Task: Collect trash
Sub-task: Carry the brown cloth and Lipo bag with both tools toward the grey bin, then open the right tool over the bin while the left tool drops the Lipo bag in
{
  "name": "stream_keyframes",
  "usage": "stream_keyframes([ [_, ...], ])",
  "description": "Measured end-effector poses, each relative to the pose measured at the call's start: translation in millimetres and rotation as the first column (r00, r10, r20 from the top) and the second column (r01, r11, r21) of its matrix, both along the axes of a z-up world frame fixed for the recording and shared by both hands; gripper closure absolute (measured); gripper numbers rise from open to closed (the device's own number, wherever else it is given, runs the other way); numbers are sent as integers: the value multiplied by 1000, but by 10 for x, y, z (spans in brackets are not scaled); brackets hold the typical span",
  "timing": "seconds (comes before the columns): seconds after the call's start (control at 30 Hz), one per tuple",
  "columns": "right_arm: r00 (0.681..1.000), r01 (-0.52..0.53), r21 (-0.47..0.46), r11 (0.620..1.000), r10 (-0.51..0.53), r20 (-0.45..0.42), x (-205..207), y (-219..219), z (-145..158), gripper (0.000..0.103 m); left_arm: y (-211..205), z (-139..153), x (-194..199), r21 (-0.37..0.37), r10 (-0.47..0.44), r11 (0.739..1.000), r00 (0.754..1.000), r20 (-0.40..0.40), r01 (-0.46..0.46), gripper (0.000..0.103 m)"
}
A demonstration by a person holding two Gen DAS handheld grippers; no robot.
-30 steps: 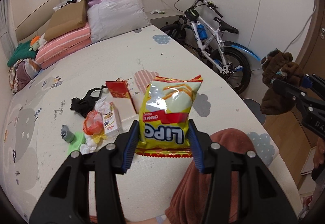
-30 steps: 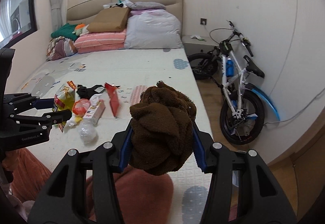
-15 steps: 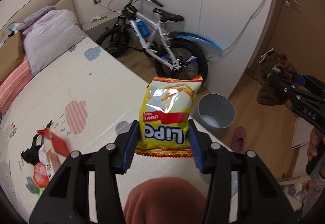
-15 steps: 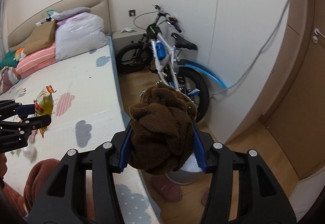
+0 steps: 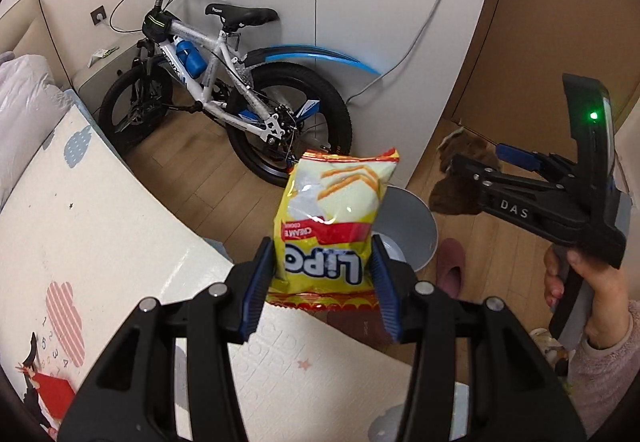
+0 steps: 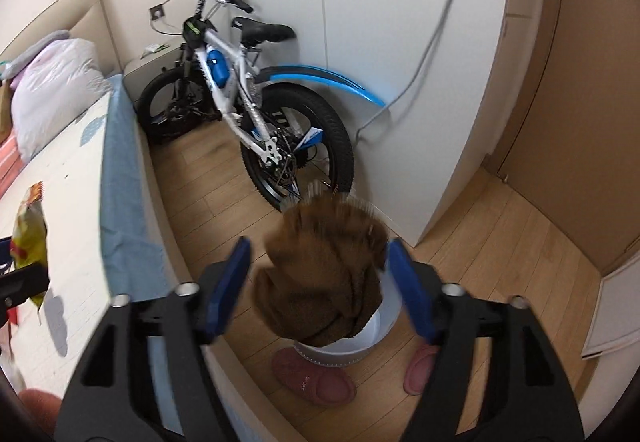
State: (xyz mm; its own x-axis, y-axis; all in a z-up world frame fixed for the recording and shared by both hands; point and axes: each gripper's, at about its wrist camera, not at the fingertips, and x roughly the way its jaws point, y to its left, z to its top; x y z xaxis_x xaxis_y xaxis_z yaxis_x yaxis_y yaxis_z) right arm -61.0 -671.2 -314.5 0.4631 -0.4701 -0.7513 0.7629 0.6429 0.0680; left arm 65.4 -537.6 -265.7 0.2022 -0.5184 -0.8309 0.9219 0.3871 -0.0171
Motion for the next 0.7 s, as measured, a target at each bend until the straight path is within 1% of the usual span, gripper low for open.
stream_keyframes([
  [0.1,1000,10,9,1000,-10,-17,56,-142,-116,26,-118,-108,56,7,-9,1000,1000,-17,9,55],
  [0.23,999,31,-3,1000,-31,-26,59,-205,-153,26,-252,-242,98,15,-28,999,998,-52,29,55],
  [0.37,998,60,-6,998,-60,-33,-62,-207,-181,26,-423,-343,35,11,-74,997,994,-76,75,55],
  [0.57,989,129,-56,990,-132,-61,-355,-182,-113,26,-759,-469,-123,-5,-140,990,985,-98,140,55],
  [0.7,985,157,-53,986,-160,-59,-512,-228,-102,26,-1024,-524,-194,-30,-169,985,980,-107,167,55],
])
